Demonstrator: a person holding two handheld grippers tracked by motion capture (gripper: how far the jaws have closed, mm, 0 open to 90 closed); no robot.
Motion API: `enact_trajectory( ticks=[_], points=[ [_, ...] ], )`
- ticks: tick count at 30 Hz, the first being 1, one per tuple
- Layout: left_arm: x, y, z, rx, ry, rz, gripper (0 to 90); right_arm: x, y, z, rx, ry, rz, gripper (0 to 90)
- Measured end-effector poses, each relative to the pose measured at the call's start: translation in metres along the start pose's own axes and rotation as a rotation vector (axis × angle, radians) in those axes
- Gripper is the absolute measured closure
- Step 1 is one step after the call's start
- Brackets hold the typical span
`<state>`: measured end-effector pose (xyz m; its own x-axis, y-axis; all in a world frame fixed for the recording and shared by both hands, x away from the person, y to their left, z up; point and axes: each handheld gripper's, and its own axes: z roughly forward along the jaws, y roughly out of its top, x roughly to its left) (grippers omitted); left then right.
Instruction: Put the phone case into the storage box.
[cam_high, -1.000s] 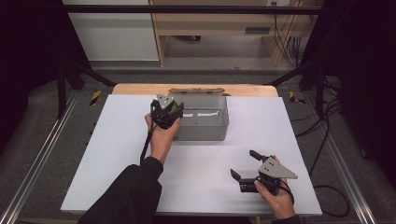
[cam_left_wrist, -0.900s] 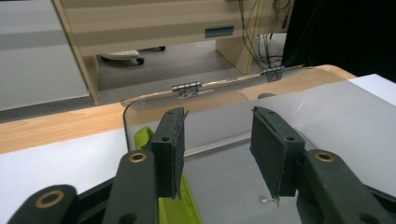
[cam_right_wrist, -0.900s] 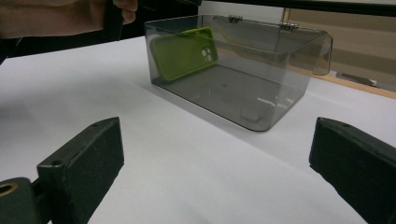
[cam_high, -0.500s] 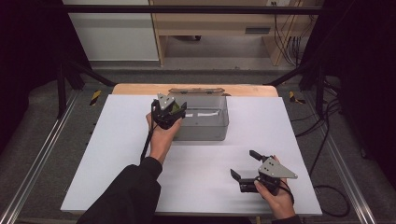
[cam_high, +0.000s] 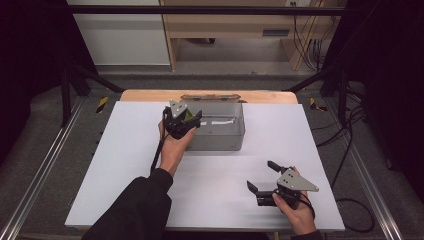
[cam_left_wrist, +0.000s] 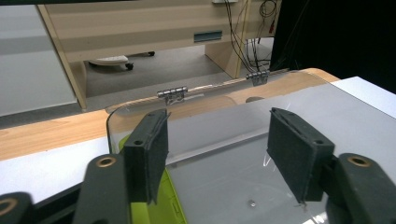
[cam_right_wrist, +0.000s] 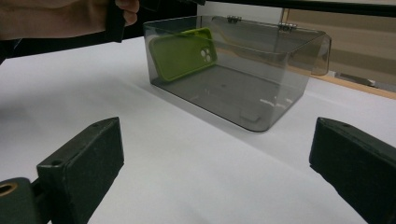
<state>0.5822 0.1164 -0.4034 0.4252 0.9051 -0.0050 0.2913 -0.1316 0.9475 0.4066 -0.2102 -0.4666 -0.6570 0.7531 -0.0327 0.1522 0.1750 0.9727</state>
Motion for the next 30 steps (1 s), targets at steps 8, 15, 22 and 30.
enact_trajectory(
  ticks=[8, 15, 22, 30],
  points=[
    [-0.0001, 0.0000, 0.0011, -0.011, -0.022, -0.009, 26.1, 0.0001, -0.0002, 0.0004, 0.003, -0.001, 0.000, 3.1],
    [-0.0002, 0.0006, 0.0010, -0.025, -0.049, -0.025, 16.5, 0.0000, -0.0003, 0.0002, 0.002, -0.001, 0.001, 3.1],
    [-0.0014, 0.0018, -0.0008, -0.044, -0.050, -0.014, 3.1, -0.0001, -0.0004, 0.0003, 0.005, 0.000, 0.001, 3.1],
    [-0.0024, 0.0026, -0.0021, -0.055, -0.065, -0.013, 2.5, 0.0001, -0.0004, 0.0005, 0.006, -0.001, 0.001, 3.1]
  ],
)
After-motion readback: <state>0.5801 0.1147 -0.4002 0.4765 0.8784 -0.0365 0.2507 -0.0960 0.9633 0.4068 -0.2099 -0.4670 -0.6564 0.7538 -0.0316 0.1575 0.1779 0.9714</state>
